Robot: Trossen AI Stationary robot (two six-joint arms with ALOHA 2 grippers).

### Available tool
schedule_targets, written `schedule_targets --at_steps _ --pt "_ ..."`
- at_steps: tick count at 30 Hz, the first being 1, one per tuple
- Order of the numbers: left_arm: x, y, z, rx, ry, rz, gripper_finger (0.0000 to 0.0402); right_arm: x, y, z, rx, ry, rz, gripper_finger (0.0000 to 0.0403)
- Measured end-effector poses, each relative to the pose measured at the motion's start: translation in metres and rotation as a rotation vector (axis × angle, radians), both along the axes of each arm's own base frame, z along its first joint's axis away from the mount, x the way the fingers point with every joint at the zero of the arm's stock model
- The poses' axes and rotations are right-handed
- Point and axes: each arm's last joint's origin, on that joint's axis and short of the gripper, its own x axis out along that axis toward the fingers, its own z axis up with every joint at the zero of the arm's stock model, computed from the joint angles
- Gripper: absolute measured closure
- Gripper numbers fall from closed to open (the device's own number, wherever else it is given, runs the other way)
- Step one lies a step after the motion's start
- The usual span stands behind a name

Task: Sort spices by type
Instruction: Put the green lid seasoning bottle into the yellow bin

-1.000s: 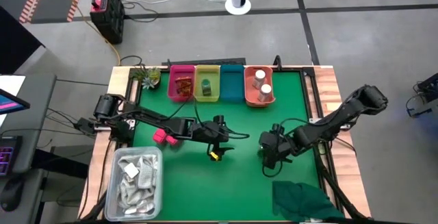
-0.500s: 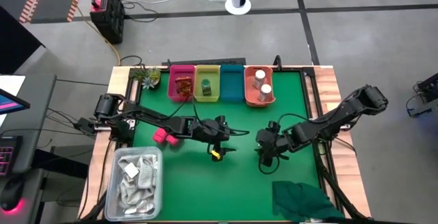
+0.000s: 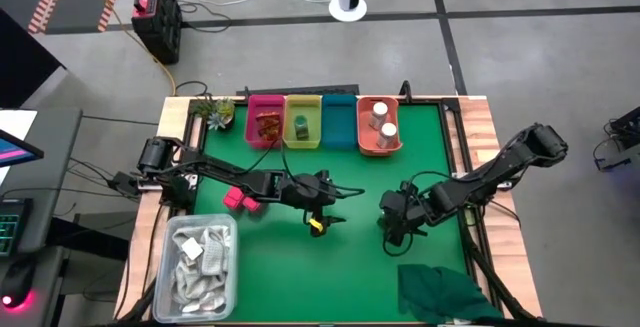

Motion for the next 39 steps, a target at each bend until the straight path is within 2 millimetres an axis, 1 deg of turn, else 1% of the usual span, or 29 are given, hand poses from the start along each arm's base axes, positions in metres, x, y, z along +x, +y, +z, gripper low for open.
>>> schedule_targets --at_steps 3,5,10,13,17,19,22,25,27,31,34,37,39 --pt "0.000 0.000 0.001 -0.001 -0.010 0.000 0.0100 -0.001 0.002 0.000 0.016 0.011 0.017 0.0119" --pt "0.001 0.000 0.001 0.003 -0.014 -0.002 0.0100 -0.002 0.002 -0.001 0.010 0.020 0.020 0.0128" --pt "0.001 0.000 0.001 0.000 -0.016 -0.009 0.0100 0.001 0.001 -0.003 -0.013 0.031 0.046 0.0182" --pt "0.001 -0.003 0.003 0.006 -0.032 -0.027 0.0100 0.004 0.000 -0.003 -0.028 0.018 0.070 0.0183" --pt "0.001 -0.008 0.005 0.079 -0.066 -0.077 0.0100 0.013 -0.006 -0.002 -0.031 -0.036 0.088 0.0183" --pt "-0.002 -0.009 -0.001 0.094 -0.118 -0.111 0.0100 0.019 -0.009 0.001 -0.043 -0.080 0.109 0.0183" --pt "-0.015 -0.005 -0.019 0.068 -0.197 -0.107 0.0100 0.027 -0.019 0.004 -0.080 -0.118 0.139 0.0183" --pt "-0.026 0.010 -0.037 0.047 -0.178 -0.013 0.0100 0.034 -0.033 0.006 -0.098 -0.148 0.158 0.0183" --pt "-0.031 0.018 -0.044 0.026 -0.143 0.030 0.0100 0.039 -0.044 0.008 -0.102 -0.172 0.166 0.0183" --pt "-0.033 0.023 -0.049 -0.013 -0.101 0.050 0.0100 0.050 -0.064 0.014 -0.088 -0.254 0.203 0.0183" --pt "-0.032 0.026 -0.048 -0.018 -0.090 0.059 0.0100 0.054 -0.077 0.017 -0.078 -0.287 0.217 0.0182" --pt "-0.028 0.028 -0.043 -0.020 -0.080 0.071 0.0100 0.059 -0.086 0.017 -0.099 -0.279 0.226 0.0179" --pt "-0.024 0.031 -0.040 -0.024 -0.059 0.080 0.0100 0.066 -0.087 0.017 -0.107 -0.272 0.249 0.0179"
